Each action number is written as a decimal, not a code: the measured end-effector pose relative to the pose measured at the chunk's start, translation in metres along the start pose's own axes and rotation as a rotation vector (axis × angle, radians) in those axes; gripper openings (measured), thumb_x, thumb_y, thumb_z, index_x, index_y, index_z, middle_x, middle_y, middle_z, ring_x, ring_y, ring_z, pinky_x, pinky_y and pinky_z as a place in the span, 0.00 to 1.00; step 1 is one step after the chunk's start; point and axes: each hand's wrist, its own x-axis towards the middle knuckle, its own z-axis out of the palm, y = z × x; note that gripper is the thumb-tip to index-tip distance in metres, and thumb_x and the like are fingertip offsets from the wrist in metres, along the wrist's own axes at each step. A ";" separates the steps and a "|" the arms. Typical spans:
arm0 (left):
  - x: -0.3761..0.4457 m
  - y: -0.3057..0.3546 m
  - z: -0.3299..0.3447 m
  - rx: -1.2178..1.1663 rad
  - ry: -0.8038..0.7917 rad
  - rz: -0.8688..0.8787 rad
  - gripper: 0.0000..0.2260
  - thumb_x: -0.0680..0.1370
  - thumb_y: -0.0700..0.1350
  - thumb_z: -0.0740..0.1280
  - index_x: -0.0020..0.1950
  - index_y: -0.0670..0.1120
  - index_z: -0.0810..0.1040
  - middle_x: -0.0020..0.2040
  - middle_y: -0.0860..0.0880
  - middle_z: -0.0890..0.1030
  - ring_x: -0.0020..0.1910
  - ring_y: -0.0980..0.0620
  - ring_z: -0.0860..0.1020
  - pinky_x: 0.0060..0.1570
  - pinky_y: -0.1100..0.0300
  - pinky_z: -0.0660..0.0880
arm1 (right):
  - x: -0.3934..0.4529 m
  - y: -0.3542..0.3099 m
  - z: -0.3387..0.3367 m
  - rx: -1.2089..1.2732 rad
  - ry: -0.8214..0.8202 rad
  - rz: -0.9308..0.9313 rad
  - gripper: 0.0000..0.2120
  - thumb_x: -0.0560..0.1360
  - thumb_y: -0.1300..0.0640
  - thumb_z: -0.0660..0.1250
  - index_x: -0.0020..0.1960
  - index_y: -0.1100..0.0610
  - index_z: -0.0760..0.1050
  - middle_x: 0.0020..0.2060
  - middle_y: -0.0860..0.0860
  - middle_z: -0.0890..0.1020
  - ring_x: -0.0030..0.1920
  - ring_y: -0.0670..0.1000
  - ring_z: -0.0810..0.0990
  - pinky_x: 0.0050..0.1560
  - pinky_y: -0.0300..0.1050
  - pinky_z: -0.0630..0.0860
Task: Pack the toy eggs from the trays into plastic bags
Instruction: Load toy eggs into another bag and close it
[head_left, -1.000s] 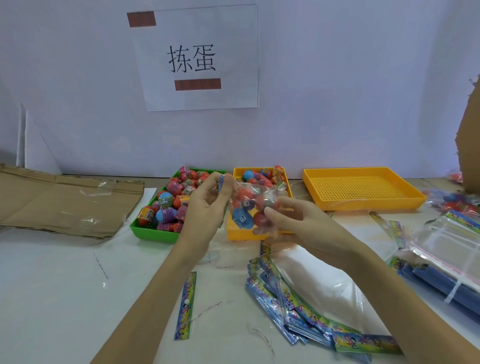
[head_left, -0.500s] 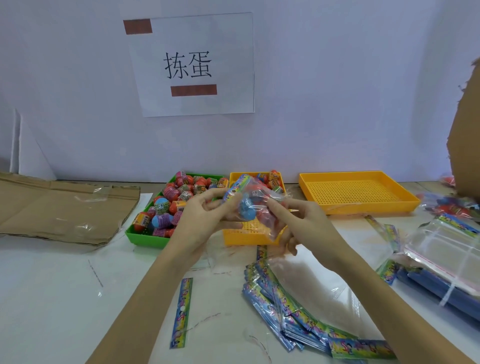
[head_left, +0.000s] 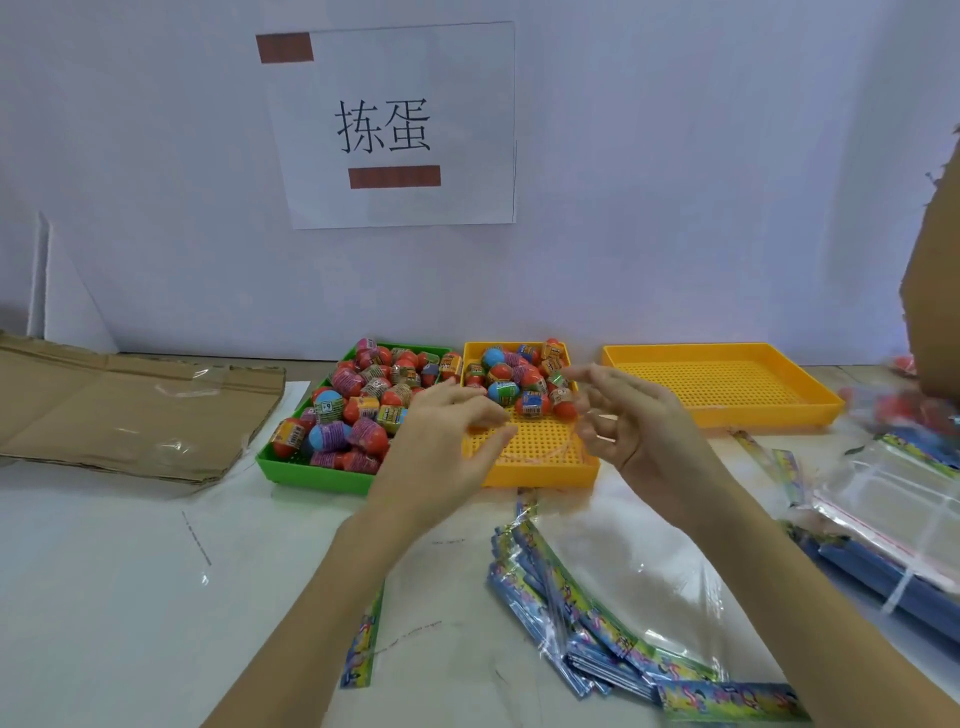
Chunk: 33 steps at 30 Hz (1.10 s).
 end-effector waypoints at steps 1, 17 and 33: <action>-0.002 0.003 0.004 0.099 -0.016 0.075 0.09 0.80 0.47 0.74 0.56 0.44 0.86 0.52 0.50 0.86 0.58 0.49 0.81 0.65 0.48 0.74 | 0.001 0.000 -0.002 0.002 0.013 -0.001 0.12 0.77 0.51 0.70 0.54 0.56 0.86 0.37 0.50 0.80 0.33 0.48 0.77 0.33 0.36 0.75; -0.010 0.017 0.024 -0.004 -0.267 0.166 0.08 0.79 0.56 0.72 0.50 0.54 0.88 0.57 0.56 0.77 0.59 0.53 0.69 0.60 0.53 0.59 | 0.007 0.006 -0.010 -0.058 0.180 -0.067 0.15 0.84 0.54 0.63 0.49 0.58 0.86 0.35 0.53 0.82 0.34 0.50 0.79 0.34 0.39 0.75; 0.008 -0.001 0.006 -1.110 -0.080 -0.569 0.34 0.79 0.71 0.52 0.63 0.48 0.85 0.58 0.50 0.87 0.63 0.51 0.82 0.56 0.68 0.78 | 0.003 0.017 0.001 -0.316 0.205 -0.188 0.14 0.76 0.61 0.76 0.61 0.57 0.82 0.45 0.54 0.87 0.43 0.48 0.86 0.44 0.39 0.82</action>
